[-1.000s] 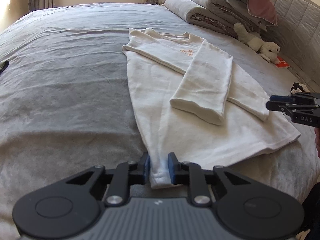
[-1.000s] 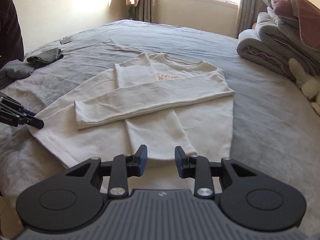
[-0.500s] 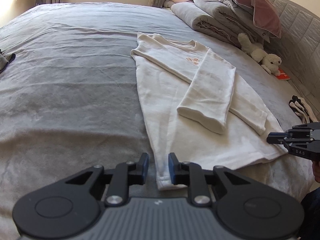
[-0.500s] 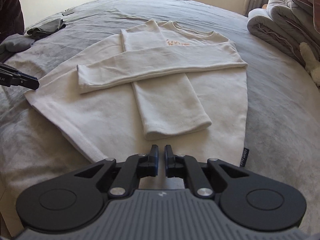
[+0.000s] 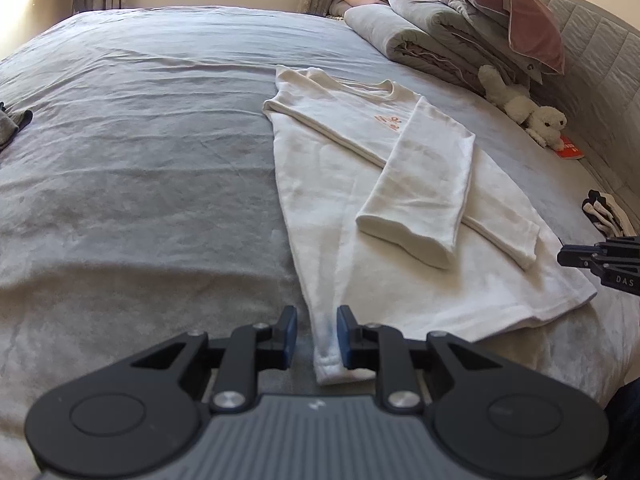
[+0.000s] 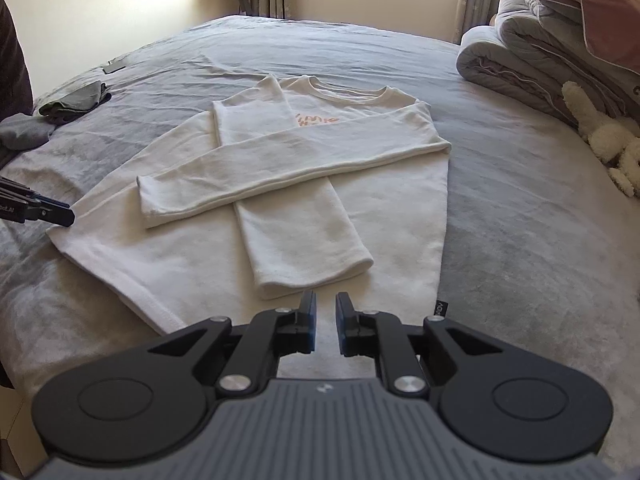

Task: Fold clothes
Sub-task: 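Hold the hem with the left gripper while the right gripper grasps the hem beside it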

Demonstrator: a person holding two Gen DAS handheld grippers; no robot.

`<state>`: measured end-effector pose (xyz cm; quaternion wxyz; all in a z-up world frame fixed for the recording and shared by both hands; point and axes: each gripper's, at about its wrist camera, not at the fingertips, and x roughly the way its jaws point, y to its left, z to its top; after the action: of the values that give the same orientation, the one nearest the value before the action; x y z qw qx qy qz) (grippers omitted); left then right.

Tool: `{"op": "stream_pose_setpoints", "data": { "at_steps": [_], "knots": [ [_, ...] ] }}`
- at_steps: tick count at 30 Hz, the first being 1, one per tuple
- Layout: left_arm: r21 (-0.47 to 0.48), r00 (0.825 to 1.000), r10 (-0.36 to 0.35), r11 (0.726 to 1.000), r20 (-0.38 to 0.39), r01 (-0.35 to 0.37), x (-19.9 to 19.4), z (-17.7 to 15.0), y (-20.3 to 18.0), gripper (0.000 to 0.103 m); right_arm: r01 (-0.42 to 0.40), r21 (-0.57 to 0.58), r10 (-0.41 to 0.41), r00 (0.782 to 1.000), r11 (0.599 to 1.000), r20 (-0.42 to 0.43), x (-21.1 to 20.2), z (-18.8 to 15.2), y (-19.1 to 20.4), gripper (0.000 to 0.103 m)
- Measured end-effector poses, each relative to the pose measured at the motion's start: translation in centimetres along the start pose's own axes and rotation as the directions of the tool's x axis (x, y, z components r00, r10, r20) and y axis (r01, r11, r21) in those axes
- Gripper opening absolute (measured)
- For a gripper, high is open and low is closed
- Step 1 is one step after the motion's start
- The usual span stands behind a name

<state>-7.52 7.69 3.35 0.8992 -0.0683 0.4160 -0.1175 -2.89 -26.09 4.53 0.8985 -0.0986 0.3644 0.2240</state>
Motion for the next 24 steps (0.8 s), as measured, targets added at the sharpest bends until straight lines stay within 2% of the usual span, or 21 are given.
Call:
{"op": "stream_pose_setpoints", "data": {
  "at_steps": [3, 6, 7, 11, 15, 19, 24],
  "knots": [
    [-0.006, 1.0, -0.019, 1.0, -0.002, 0.019, -0.1, -0.1, 0.0, 0.021, -0.011, 0.052, 0.011, 1.0, 0.999, 0.003, -0.4, -0.1, -1.0, 0.019],
    [-0.037, 0.998, -0.063, 0.997, -0.014, 0.062, -0.1, -0.3, 0.1, 0.022, -0.054, 0.191, 0.054, 0.999, 0.98, 0.003, -1.1, -0.7, -3.3, 0.035],
    [-0.05, 0.997, -0.081, 0.996, -0.016, 0.08, -0.1, -0.3, 0.1, 0.024, -0.068, 0.237, 0.068, 0.998, 0.969, 0.004, -1.3, -0.9, -4.1, 0.038],
    [-0.065, 0.995, -0.096, 0.993, -0.022, 0.094, 0.1, -0.3, 0.1, 0.026, -0.108, 0.402, 0.115, 0.993, 0.909, 0.006, -2.1, -1.8, -7.0, 0.038],
    [-0.04, 0.995, -0.093, 0.995, -0.033, 0.091, -0.1, -0.6, -0.1, 0.026, -0.087, 0.463, 0.113, 0.993, 0.882, -0.028, -2.5, -3.2, -8.3, 0.038],
    [-0.065, 0.993, -0.112, 0.992, -0.041, 0.109, -0.3, -0.7, 0.8, 0.026, -0.168, 0.502, 0.211, 0.977, 0.848, -0.03, -2.6, -4.4, -8.6, 0.038],
    [-0.087, 0.991, -0.124, 0.989, -0.047, 0.12, -0.3, -0.7, 1.3, 0.029, -0.166, 0.498, 0.22, 0.974, 0.851, -0.051, -2.5, -4.9, -8.4, 0.04]
  ]
}}
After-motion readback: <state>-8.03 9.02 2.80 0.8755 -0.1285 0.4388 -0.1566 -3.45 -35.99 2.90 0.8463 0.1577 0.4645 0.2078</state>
